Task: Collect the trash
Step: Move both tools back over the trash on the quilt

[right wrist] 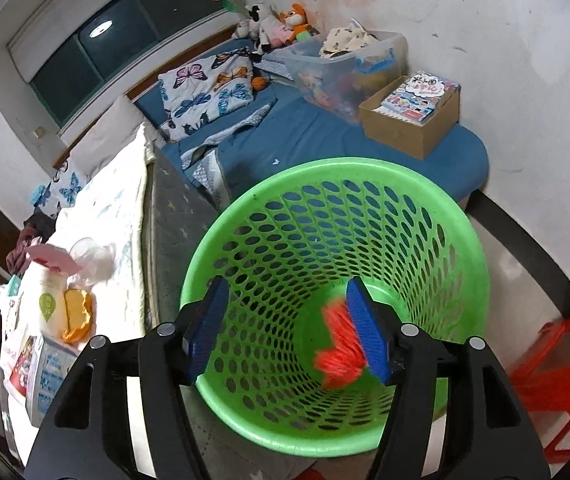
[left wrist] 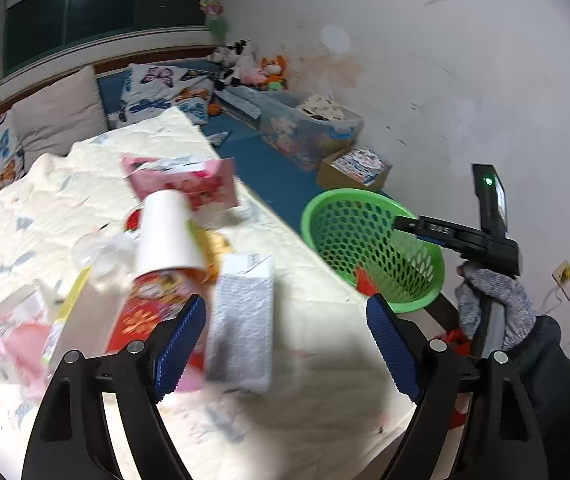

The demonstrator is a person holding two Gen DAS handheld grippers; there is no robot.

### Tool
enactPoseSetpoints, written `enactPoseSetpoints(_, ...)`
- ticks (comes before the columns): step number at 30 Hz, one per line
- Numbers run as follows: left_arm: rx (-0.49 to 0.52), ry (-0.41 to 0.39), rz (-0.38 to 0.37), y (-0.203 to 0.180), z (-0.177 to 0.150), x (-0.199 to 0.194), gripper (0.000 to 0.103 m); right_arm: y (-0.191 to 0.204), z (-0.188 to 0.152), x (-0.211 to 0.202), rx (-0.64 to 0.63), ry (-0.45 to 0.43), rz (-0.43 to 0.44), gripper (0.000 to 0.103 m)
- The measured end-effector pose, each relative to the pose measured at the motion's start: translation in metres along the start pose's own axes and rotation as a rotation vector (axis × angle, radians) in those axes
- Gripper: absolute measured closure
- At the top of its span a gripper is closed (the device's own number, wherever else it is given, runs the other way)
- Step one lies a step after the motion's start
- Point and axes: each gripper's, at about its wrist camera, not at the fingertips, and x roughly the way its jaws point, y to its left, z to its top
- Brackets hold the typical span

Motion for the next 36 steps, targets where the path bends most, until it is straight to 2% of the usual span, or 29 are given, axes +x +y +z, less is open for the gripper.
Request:
enactPoseSetpoints(8, -0.088, -0.015, 0.053, 0.041, -0.020, -0.025, 0.023, 0.019, -0.015, -0.030, -0.029, -0.018, 0.046, 0.033)
enactPoseSetpoints(15, -0.144, -0.033, 0.090, 0.064, -0.043, -0.043, 0.023, 0.068, -0.032, -0.048, -0.116, -0.018, 0.114, 0.028)
enactPoseSetpoints(21, -0.185, -0.041, 0.121, 0.084, -0.057, -0.053, 0.023, 0.118, -0.042, -0.047, -0.195, 0.003, 0.181, 0.026)
enactPoseSetpoints(36, -0.300, -0.052, 0.199, 0.134, -0.081, -0.074, 0.023, 0.221, 0.000, -0.010, -0.439, -0.013, 0.215, 0.026)
